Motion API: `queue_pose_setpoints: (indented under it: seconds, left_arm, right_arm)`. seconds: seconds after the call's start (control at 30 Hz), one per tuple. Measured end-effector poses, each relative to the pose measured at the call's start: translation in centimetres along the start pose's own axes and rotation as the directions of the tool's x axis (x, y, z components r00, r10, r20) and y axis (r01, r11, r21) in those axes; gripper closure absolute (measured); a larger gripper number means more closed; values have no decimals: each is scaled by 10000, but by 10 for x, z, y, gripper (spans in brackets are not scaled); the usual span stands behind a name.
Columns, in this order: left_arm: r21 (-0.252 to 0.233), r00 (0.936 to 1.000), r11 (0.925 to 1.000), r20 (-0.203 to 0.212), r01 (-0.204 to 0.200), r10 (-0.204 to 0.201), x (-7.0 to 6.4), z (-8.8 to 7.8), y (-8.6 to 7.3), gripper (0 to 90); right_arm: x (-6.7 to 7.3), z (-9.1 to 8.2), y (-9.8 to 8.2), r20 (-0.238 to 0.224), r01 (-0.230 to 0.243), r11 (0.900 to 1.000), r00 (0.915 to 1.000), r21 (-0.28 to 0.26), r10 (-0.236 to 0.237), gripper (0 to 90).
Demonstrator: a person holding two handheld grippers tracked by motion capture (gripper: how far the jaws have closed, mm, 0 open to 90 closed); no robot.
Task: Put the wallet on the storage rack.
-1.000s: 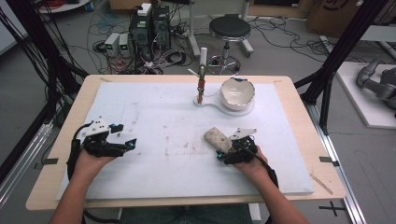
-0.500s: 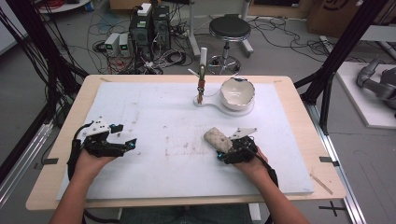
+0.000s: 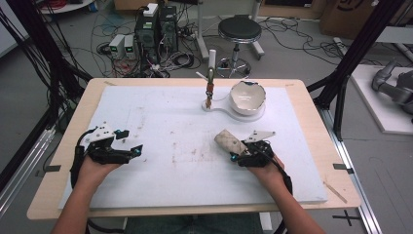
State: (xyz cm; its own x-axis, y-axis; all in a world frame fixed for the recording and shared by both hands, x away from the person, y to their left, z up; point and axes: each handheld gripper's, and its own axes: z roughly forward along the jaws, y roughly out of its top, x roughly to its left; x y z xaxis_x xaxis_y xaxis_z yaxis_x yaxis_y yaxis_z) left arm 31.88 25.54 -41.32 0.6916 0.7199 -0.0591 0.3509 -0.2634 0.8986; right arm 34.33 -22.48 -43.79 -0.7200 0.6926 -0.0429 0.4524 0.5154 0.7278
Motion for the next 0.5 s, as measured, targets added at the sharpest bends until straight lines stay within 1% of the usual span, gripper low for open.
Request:
queue_pose_setpoints:
  seconds: [0.13, 0.17, 0.2, 0.27, 0.37, 0.5]
  left_arm:
    - [26, 10000, 10000, 35, -4, 4, 1, 0, -1, 185]
    - [50, 10000, 10000, 46, -4, 4, 1, 0, -1, 185]
    - [40, 10000, 10000, 18, 55, -55, 1, 1, -1, 185]
    - [47, 10000, 10000, 5, 46, -46, 2, 0, -2, 185]
    - [-27, 9999, 9999, 6, 106, -106, 3, -1, -2, 185]
    - [-48, 9999, 9999, -9, 106, -106, 3, -1, -1, 185]
  right_arm:
    - [-6, -8, 2, 166, -149, 9997, 9997, -192, 152, 360]
    - [-8, -9, 2, 206, -112, 9997, 9997, -224, 116, 360]
    - [-10, -11, 3, 244, -164, 9996, 9996, -245, 170, 361]
    - [-14, -14, 6, 373, -198, 9994, 9991, -280, 208, 361]
    - [-21, -21, 10, 566, -245, 9988, 9980, -434, 270, 361]
    - [-32, -29, 20, 746, -296, 9982, 9967, -513, 334, 361]
